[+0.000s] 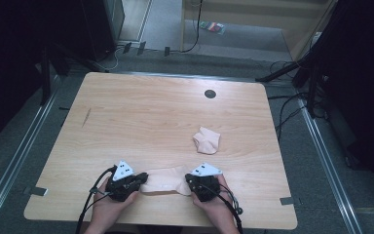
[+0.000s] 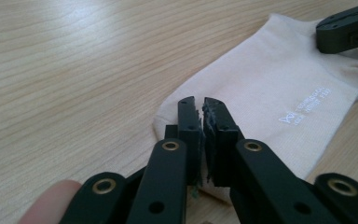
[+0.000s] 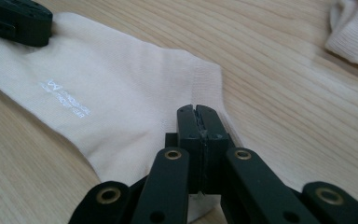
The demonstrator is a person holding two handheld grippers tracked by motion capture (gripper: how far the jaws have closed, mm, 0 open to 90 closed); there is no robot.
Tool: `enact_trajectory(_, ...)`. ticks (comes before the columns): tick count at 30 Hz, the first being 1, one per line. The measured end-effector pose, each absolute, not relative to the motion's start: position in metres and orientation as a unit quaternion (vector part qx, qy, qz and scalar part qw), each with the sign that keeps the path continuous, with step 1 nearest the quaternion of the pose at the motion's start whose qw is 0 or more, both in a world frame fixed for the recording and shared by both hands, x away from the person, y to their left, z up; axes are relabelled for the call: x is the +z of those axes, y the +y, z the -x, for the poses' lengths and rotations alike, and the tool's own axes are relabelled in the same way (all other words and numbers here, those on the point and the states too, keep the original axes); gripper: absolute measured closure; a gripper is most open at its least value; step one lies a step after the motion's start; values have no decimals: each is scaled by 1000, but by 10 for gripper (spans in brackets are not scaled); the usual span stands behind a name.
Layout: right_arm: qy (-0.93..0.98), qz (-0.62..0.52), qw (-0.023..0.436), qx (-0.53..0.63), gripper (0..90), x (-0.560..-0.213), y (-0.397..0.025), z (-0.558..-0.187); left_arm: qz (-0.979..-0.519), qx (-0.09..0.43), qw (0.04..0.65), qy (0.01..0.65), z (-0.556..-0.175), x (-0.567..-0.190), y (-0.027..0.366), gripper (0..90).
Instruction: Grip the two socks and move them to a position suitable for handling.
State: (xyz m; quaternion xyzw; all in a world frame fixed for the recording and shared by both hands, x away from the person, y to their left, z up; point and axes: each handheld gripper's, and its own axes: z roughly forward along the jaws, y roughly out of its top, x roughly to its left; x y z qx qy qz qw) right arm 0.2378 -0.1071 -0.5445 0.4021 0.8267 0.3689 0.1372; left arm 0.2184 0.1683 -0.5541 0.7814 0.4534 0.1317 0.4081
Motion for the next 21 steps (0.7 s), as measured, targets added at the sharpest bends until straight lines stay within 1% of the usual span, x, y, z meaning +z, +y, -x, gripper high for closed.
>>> enact_trajectory(4, 830, -401, 132, 366, 900, -544, -113, -239, -777, 123, 414, 458, -219, -555, 170, 883)
enact_trajectory(11, 838, -391, 118, 362, 900, -542, -122, -239, -779, 131, 410, 455, -218, -554, 169, 881)
enact_trajectory(12, 835, -398, 106, 364, 883, -541, -123, -240, -782, 114, 420, 445, -219, -554, 171, 858)
enact_trajectory(13, 835, -398, 106, 364, 883, -541, -123, -240, -782, 114, 420, 445, -219, -554, 171, 820)
enact_trajectory(14, 833, -390, 103, 378, 800, -540, -123, -240, -779, 111, 431, 442, -219, -553, 172, 765)
enact_trajectory(15, 830, -389, 102, 386, 786, -538, -123, -239, -779, 111, 431, 442, -219, -553, 172, 730)
enact_trajectory(16, 822, -389, 94, 405, 778, -535, -124, -239, -773, 110, 447, 436, -218, -552, 173, 702)
enact_trajectory(18, 816, -389, 92, 417, 773, -533, -124, -239, -772, 109, 453, 433, -217, -551, 173, 652)
enact_trajectory(19, 806, -382, 98, 441, 775, -529, -123, -237, -771, 108, 458, 429, -217, -550, 172, 639)
enact_trajectory(21, 806, -372, 100, 450, 778, -528, -118, -235, -771, 110, 463, 424, -215, -549, 171, 619)
